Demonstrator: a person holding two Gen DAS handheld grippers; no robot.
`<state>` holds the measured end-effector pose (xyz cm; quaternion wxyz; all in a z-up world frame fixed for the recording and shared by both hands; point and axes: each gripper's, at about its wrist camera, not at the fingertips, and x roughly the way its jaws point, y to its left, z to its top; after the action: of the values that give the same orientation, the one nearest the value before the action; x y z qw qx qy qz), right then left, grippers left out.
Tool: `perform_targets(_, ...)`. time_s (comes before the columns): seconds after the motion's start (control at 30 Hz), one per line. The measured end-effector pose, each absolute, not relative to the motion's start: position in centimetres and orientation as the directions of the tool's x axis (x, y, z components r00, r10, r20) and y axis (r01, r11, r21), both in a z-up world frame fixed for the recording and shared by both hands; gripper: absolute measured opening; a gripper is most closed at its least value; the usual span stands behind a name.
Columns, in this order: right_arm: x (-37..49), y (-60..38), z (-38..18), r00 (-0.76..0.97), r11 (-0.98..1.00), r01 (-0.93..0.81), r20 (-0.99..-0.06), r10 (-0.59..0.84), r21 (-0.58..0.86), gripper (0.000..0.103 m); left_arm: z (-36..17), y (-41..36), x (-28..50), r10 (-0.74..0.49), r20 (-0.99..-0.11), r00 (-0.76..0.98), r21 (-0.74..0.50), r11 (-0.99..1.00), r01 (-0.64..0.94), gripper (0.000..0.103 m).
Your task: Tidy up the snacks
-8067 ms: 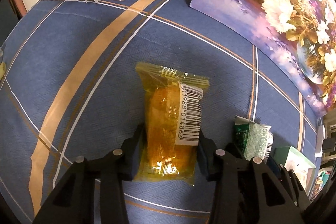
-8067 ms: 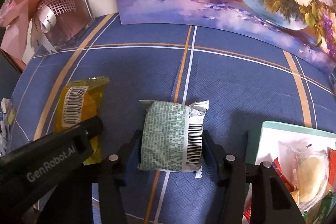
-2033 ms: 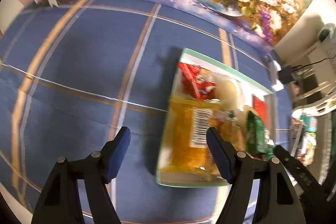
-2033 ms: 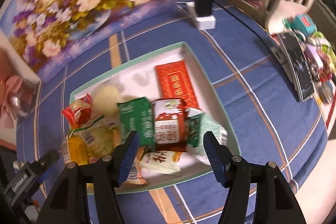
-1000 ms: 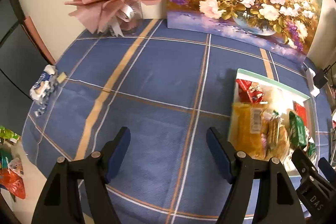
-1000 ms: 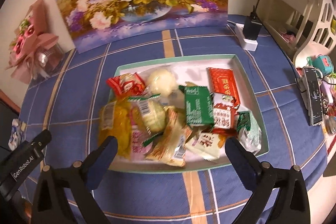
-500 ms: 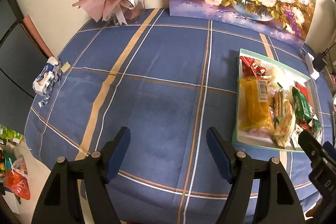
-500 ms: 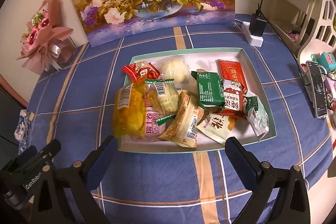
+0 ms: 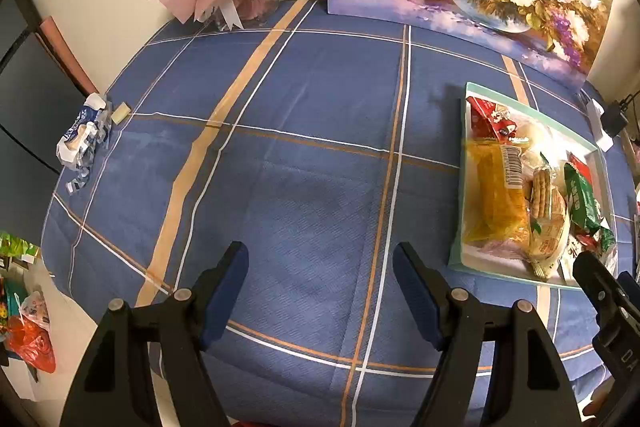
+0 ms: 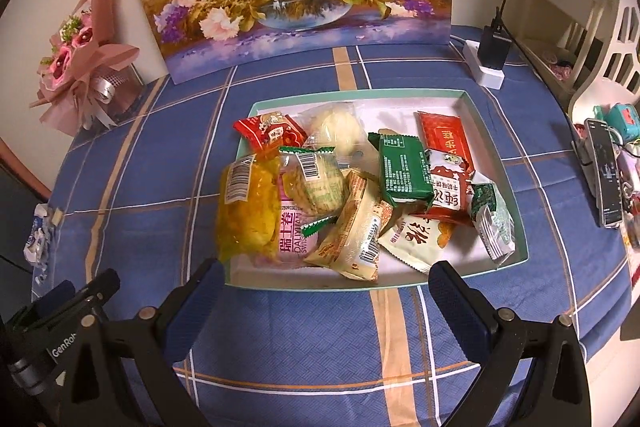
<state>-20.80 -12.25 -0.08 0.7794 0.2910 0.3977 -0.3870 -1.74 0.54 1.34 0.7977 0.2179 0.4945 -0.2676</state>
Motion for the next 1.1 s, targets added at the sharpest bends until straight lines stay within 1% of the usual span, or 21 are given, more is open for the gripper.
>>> perform_targets(0.53,-20.50,-12.22,-0.32,0.364,0.537,0.835,-0.854,-0.372,0.121,0.103,1.72,0.39,-1.82,-0.231,-0.901,0.367,0.074,0.752,0.654,0.075)
perform_targets(1.1,-20.40,-12.19,-0.37,0.360,0.540,0.833,-0.856,-0.370,0.117,0.103,1.68,0.25,-1.87,-0.218,-0.899,0.379,0.093,0.751,0.654,0.076)
